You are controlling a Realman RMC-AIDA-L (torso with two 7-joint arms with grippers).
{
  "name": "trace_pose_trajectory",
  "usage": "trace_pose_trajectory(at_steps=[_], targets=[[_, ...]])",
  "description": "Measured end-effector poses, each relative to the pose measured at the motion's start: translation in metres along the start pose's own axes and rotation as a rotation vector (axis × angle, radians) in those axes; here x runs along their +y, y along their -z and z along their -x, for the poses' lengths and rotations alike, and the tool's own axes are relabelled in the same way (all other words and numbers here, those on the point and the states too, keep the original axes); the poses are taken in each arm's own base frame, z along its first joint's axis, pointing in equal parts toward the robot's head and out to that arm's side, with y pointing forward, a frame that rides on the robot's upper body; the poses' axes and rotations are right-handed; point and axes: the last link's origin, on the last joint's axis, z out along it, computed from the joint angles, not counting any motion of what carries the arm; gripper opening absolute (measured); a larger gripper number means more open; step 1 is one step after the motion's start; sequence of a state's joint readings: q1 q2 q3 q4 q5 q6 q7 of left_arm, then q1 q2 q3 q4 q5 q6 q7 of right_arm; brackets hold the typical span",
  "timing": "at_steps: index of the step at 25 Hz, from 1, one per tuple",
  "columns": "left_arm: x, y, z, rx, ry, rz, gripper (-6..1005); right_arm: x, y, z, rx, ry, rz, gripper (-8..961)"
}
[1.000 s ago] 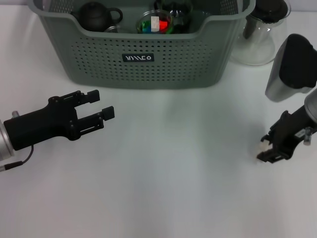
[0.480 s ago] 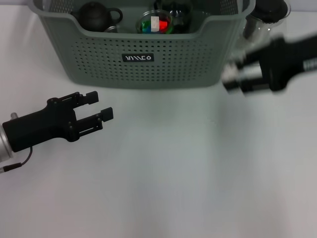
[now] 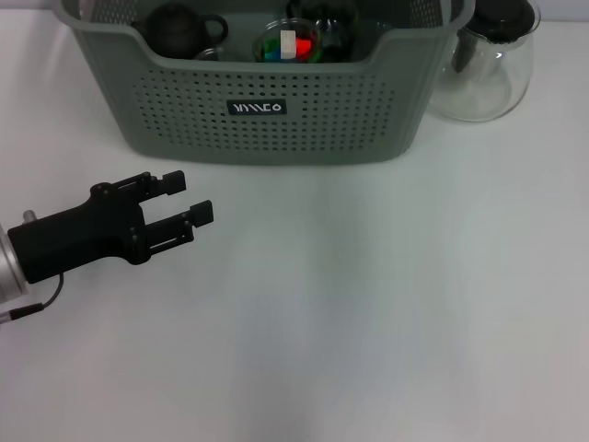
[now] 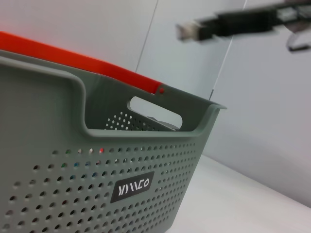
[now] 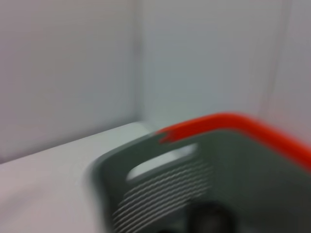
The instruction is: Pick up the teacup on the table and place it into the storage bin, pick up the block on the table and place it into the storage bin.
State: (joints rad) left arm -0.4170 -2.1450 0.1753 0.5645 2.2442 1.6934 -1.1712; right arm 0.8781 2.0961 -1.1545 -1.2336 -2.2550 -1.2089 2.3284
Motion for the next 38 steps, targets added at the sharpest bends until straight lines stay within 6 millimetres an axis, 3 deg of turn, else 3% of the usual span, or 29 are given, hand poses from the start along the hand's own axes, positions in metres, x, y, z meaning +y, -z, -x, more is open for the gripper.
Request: trace_pose_trajectory(at_steps=[4, 6, 12, 23, 38], targets=[[0.001, 0.000, 0.001, 0.001, 0.004, 0.001, 706, -0.004, -0.038, 0.026, 0.078, -0.033, -0.105, 447], [0.001, -0.001, 0.001, 0.002, 0.006, 0.001, 706, -0.007, -0.059, 0.030, 0.147, -0.050, -0.141, 446], [0.002, -0.004, 0.001, 0.006, 0.013, 0.011, 707, -0.003, -0.094, 0.023, 0.229, -0.051, -0.175, 446], [0.002, -0.004, 0.001, 0.001, 0.013, 0.014, 707, 0.001, -0.107, -0.006, 0.295, -0.069, -0.174, 447], [0.002, -0.001, 0.002, 0.002, 0.012, 0.005, 708, 0.004, -0.113, -0.009, 0.296, -0.039, -0.189, 447]])
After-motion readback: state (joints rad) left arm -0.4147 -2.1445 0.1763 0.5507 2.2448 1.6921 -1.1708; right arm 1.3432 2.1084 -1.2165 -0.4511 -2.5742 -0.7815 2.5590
